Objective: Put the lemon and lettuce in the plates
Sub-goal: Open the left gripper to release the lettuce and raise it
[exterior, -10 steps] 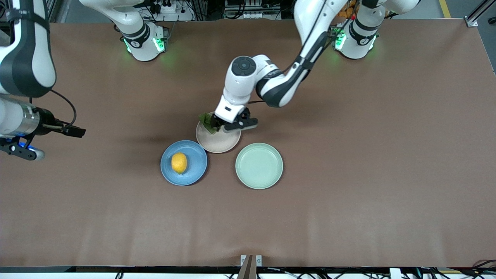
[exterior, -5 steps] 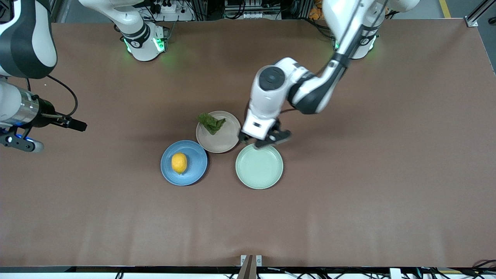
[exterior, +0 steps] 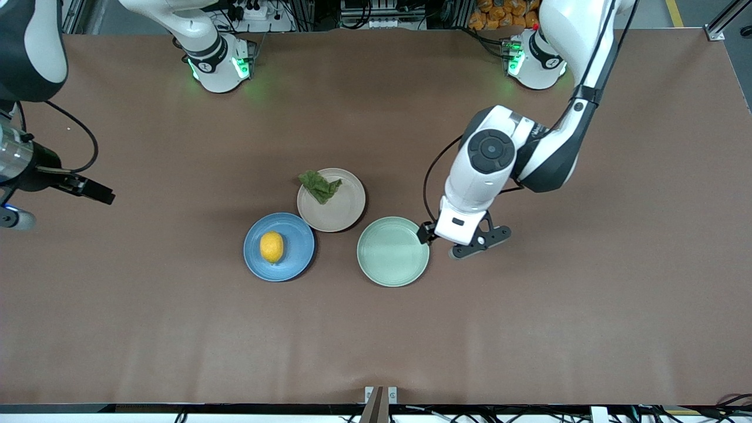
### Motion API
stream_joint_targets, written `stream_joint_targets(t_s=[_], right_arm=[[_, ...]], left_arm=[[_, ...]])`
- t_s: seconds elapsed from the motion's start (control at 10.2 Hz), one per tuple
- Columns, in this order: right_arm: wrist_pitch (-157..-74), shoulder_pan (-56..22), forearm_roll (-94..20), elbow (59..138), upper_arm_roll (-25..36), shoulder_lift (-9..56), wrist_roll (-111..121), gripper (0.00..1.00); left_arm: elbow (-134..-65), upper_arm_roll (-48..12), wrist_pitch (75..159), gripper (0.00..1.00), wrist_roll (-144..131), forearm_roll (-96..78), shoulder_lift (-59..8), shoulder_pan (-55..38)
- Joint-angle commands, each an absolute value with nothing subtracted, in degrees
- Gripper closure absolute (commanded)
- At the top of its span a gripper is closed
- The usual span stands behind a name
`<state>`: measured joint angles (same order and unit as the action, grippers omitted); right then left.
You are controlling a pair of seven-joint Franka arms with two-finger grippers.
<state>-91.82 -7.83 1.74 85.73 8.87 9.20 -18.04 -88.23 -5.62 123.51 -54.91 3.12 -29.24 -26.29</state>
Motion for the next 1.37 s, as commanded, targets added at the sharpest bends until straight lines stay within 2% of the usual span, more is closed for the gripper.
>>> stream_joint_targets(t_s=[0.0, 0.29, 0.69, 0.88, 1.27], right_arm=[[-91.58, -7.21, 2.46, 82.45, 8.61, 10.10, -18.19, 0.00], [-91.76, -6.77, 2.20, 78.14, 8.70, 12.21, -18.46, 0.00], [-95.54, -1.60, -5.87, 77.26, 8.88, 12.39, -22.57, 0.00], [-95.71, -1.32, -10.54, 77.08, 8.79, 11.96, -22.59, 0.00], [-96.33, -2.46, -9.84, 74.18, 8.53, 11.87, -22.50, 0.00]], left_arm=[[-89.30, -6.33, 120.95, 0.00, -50.73, 4.31, -26.72, -21.82], [-89.30, -6.24, 118.40, 0.00, -48.26, 4.31, -26.37, -17.77], [-89.64, -6.33, 106.64, 0.00, -47.64, 4.31, -23.65, -11.27], [-95.06, -6.59, 104.07, 0.00, -47.37, 4.22, -19.80, -10.46], [-109.57, -6.42, 104.06, 0.00, -44.40, -1.65, -8.55, -8.79]])
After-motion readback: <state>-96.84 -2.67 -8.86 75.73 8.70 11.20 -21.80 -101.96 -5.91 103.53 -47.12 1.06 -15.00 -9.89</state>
